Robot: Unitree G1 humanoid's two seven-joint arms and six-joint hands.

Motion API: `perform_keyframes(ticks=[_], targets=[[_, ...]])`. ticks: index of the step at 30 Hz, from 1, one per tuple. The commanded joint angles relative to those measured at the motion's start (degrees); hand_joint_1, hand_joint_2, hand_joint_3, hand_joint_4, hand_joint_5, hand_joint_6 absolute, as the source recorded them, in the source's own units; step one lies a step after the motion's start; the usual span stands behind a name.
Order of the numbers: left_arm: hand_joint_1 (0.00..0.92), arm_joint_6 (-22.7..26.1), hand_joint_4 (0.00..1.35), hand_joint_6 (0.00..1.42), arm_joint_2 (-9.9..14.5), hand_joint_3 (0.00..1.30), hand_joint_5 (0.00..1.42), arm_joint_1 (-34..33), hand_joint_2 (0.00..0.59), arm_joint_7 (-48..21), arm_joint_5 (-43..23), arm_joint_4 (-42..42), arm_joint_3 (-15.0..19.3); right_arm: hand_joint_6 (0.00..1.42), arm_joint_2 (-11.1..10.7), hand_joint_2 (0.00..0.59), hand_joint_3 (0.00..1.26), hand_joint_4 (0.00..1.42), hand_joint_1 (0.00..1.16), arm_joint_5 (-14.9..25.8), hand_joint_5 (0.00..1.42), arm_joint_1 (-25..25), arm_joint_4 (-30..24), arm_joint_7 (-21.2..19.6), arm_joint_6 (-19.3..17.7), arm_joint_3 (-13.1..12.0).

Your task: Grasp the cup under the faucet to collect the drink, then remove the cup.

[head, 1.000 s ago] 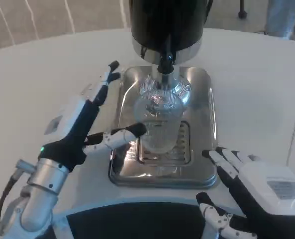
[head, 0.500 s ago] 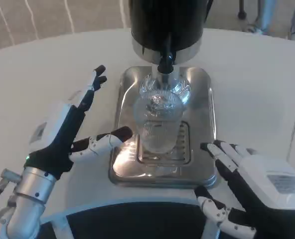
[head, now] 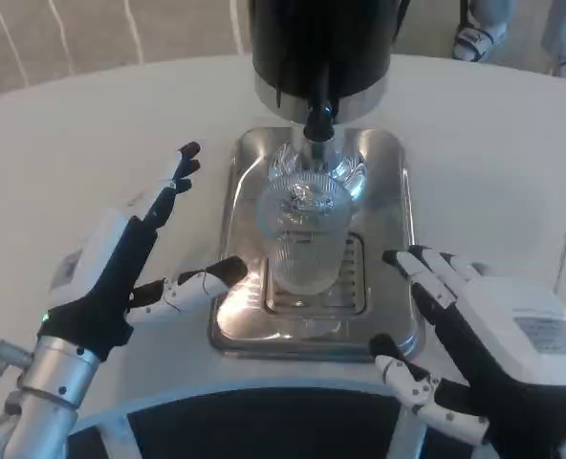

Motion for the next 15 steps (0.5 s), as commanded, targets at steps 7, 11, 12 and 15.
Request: perform_keyframes(ticks=[7,11,12,15], targets=[[0.115,0.97,0.05,0.12,1.17,0.07,0.15,1.92,0.068,-0.76,0.06,-2.35,0.86,0.00,0.22,0.509,0.05,0.00,0.20,0.91,0.00,-1.03,0.50,-1.62,0.66,0.01],[0.121,1.62,0.05,0.12,1.64,0.07,0.15,2.77,0.070,-0.75,0.51,-3.42,1.00,0.00,0.73,0.510,0.05,0.00,0.20,1.47,0.00,-2.01,0.91,-2.07,1.29,0.12],[0.122,1.88,0.05,0.12,1.78,0.07,0.15,3.03,0.070,-0.76,0.65,-3.72,1.02,0.00,1.07,0.510,0.05,0.00,0.20,1.81,0.00,-2.60,1.19,-2.25,1.66,0.09],[0.127,2.69,0.05,0.11,2.40,0.08,0.14,3.77,0.071,-0.58,1.55,-4.78,0.92,0.00,2.07,0.509,0.04,0.00,0.21,3.23,0.00,-4.21,2.09,-2.67,2.99,-0.15]])
